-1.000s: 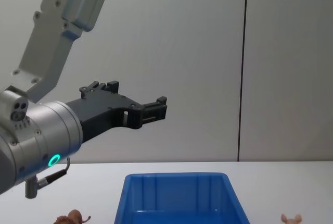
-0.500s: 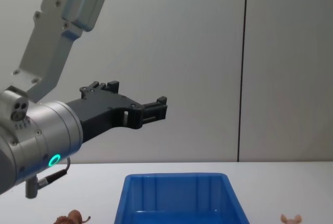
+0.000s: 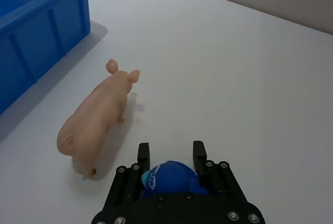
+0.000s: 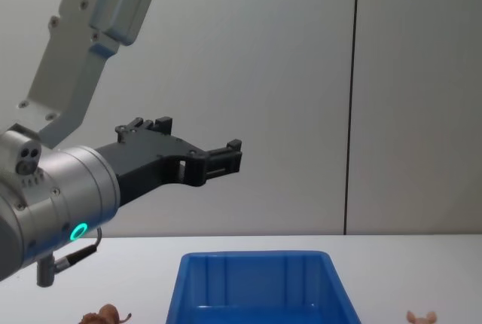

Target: Pick up the two dolls from the table and place them into the box.

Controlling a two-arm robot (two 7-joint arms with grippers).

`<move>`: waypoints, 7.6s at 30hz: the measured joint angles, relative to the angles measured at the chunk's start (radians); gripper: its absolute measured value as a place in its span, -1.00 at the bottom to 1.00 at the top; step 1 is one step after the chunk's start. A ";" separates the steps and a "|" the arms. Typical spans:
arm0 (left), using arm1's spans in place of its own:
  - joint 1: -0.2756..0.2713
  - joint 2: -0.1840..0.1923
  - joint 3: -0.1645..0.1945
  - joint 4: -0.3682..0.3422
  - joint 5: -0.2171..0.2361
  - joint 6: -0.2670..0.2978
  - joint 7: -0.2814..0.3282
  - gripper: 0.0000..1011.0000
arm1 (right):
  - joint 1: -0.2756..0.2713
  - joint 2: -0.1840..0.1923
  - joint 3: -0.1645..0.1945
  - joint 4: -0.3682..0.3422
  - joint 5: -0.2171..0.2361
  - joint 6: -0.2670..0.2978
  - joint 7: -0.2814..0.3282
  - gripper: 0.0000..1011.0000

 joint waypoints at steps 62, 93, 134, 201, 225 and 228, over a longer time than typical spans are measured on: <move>0.000 0.000 0.000 0.000 0.000 0.000 0.000 0.98 | 0.048 -0.062 -0.029 -0.340 0.150 -0.043 0.150 -0.84; 0.000 0.000 0.000 0.000 0.000 0.000 0.000 0.98 | 0.089 -0.220 -0.216 -0.226 -0.024 0.086 0.274 0.29; 0.000 0.000 0.000 0.000 0.000 0.000 0.000 0.98 | -0.045 0.049 0.031 -0.408 0.297 0.071 0.124 0.98; 0.000 0.000 0.000 0.000 0.000 0.000 0.000 0.98 | 0.044 -0.086 -0.052 -0.091 0.103 0.204 -0.022 0.98; 0.000 0.000 0.000 0.000 0.000 0.000 0.000 0.98 | 0.089 -0.130 -0.074 -0.008 0.070 0.196 -0.028 -0.19; 0.000 0.000 0.000 0.000 0.000 0.000 0.000 0.98 | 0.091 -0.132 -0.075 -0.005 0.069 0.196 -0.029 -0.29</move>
